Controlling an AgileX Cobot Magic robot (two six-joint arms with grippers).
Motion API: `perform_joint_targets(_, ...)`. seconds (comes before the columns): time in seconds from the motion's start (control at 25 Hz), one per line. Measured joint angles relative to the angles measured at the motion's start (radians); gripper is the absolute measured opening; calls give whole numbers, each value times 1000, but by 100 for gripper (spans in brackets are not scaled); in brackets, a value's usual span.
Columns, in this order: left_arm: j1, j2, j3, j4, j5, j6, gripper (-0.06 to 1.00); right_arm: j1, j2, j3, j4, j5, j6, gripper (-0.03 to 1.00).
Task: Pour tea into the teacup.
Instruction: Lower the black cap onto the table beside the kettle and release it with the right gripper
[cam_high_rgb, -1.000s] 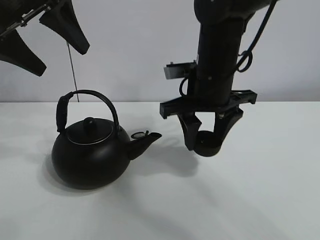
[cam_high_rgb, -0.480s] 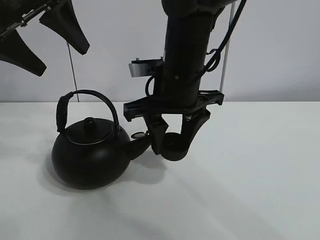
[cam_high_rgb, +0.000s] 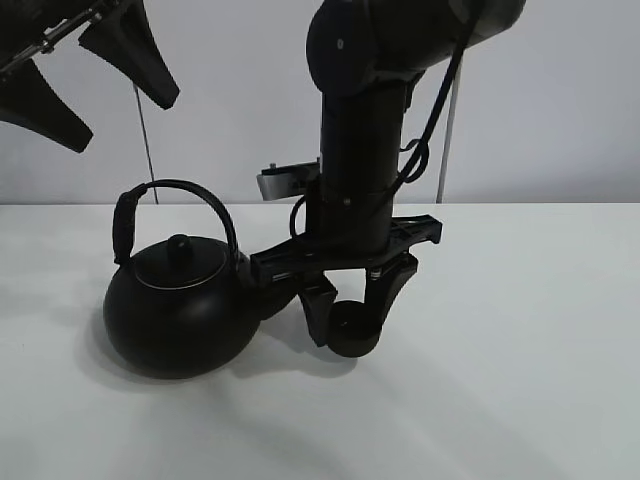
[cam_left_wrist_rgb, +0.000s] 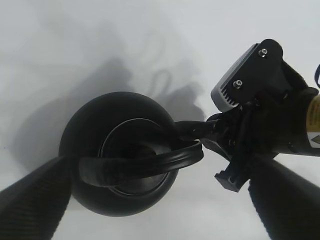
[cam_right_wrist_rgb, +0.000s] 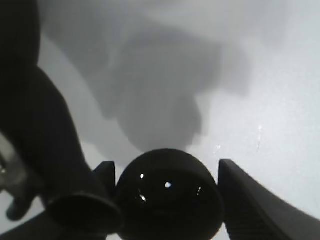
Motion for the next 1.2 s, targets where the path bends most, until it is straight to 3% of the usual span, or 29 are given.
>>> perform_joint_targets(1.2, 0, 0, 0, 0, 0, 0, 70, 1, 44, -1, -7, -16, 10, 40)
